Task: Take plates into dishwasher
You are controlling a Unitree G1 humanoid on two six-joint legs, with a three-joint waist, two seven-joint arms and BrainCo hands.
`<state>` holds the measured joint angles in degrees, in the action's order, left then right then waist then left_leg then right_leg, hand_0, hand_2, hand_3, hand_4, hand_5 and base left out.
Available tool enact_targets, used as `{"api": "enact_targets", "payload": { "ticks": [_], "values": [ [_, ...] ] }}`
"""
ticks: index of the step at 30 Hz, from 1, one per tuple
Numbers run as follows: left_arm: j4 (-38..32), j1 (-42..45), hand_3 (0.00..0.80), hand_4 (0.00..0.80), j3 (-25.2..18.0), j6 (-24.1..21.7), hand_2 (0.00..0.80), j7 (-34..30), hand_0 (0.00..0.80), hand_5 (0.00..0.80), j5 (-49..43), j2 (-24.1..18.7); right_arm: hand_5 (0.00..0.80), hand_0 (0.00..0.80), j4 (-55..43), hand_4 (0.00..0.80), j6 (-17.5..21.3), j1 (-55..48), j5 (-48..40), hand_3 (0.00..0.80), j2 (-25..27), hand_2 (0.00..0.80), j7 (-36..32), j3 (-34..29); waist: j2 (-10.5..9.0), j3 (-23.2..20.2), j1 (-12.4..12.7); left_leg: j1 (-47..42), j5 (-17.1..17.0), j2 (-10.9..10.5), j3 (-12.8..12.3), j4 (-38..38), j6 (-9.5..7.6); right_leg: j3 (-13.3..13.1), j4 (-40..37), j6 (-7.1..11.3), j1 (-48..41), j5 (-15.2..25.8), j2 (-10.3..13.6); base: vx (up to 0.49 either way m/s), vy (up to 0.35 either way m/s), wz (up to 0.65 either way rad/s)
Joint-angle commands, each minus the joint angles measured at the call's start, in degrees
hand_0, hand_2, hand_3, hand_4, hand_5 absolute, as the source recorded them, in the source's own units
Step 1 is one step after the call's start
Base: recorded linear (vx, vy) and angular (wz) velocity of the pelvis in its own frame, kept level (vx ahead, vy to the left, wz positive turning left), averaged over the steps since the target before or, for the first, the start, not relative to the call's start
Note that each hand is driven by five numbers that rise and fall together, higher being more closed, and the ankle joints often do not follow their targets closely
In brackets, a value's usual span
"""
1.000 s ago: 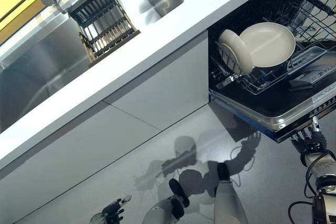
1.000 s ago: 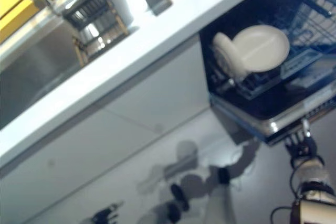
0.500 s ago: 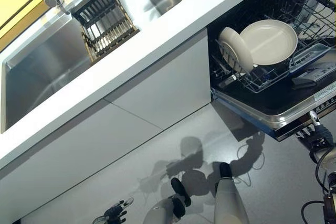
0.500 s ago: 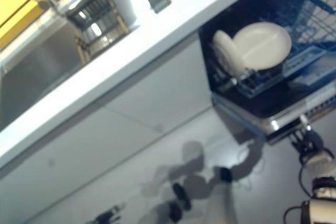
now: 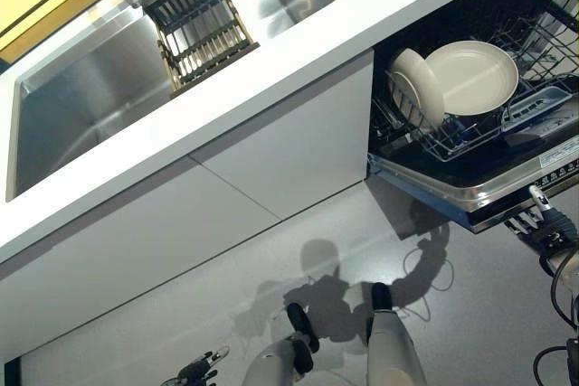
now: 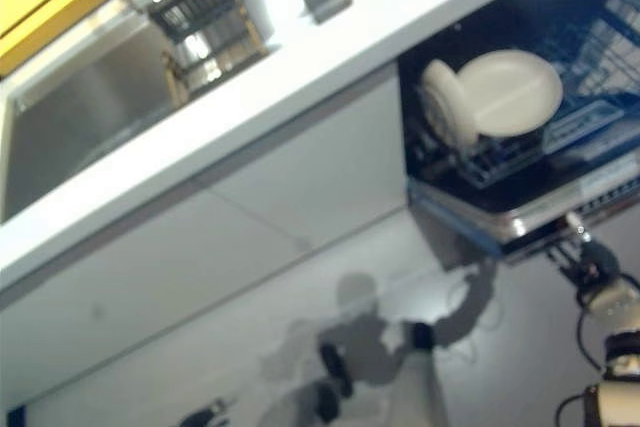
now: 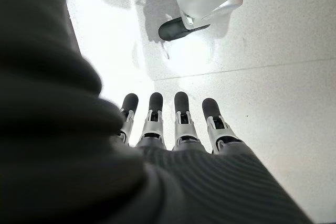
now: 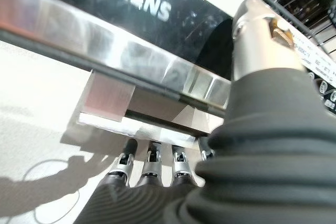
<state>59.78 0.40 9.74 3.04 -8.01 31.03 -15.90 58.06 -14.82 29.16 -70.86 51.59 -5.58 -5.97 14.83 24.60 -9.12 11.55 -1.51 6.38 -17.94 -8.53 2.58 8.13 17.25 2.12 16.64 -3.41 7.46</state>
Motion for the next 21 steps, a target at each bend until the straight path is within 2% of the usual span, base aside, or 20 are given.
{"api": "enact_targets", "payload": {
  "ticks": [1,14,21],
  "values": [
    [-1.4,2.6,0.0,0.0,0.7,0.2,0.0,-0.1,0.0,0.0,-0.7,-5.2,0.0,0.0,-10.7,0.0,8.6,23.2,-7.0,0.0,0.8,0.0,-10.5,1.3,-5.29,-5.4,5.6,1.9,7.5,0.4,-1.1,-14.1,0.04,1.1,-2.8,-3.27,-3.8,-3.0,-3.3,-0.001,-0.017,0.08],
    [-3.4,3.4,0.0,0.0,1.2,1.4,0.0,0.5,0.0,0.0,-1.7,-5.9,0.0,0.0,-9.1,0.0,9.0,21.6,-7.0,0.0,2.4,0.0,-13.2,-0.7,-6.06,-6.3,6.1,0.6,7.4,0.6,-0.8,-13.7,0.2,1.6,-5.5,-2.84,-6.9,-1.9,-3.6,0.003,-0.005,0.06],
    [-3.0,3.6,0.0,0.0,1.0,1.5,0.0,0.2,0.0,0.0,-2.5,-6.0,0.0,0.0,-8.5,0.0,7.2,19.8,-5.0,0.0,3.3,0.0,-12.3,-1.5,-6.94,-7.2,6.1,-0.2,7.4,1.1,-0.9,-13.1,0.45,1.8,-6.9,-2.74,-8.6,-1.6,-3.8,0.014,-0.008,0.11]
  ]
}}
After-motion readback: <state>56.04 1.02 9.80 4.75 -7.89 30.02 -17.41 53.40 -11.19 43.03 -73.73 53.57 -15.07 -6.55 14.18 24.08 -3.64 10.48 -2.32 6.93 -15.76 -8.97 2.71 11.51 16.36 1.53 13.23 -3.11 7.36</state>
